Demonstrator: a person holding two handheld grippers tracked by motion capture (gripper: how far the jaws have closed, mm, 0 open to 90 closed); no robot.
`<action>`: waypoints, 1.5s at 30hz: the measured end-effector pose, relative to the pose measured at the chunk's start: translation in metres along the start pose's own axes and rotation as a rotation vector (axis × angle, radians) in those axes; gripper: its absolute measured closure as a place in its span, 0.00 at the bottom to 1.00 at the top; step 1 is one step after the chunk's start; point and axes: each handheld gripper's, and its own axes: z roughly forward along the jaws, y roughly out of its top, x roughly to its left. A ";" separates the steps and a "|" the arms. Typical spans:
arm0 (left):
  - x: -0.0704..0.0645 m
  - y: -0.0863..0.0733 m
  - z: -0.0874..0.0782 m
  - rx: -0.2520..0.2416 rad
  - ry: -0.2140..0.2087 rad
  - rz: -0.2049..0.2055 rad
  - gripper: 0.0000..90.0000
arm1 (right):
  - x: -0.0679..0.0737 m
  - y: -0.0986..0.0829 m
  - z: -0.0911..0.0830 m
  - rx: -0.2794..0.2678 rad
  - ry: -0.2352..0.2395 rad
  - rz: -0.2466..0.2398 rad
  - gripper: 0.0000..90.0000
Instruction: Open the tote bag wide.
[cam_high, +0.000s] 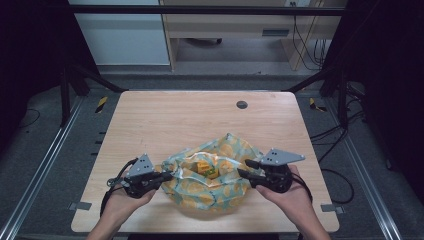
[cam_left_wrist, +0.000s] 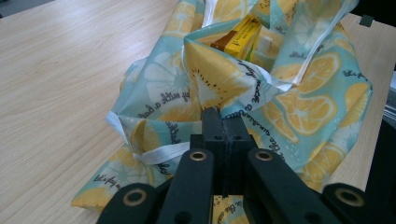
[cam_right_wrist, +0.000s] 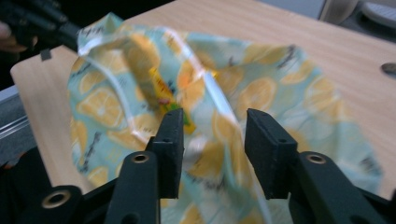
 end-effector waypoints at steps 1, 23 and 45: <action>0.000 0.000 0.000 0.000 0.000 0.000 1.00 | 0.000 0.000 0.000 0.000 0.000 0.000 0.62; 0.000 0.003 0.001 0.002 0.004 0.018 1.00 | -0.081 0.017 0.062 0.107 -0.067 0.081 0.39; 0.000 0.004 0.001 -0.008 0.009 0.012 1.00 | -0.075 0.012 0.073 0.203 0.046 0.050 0.91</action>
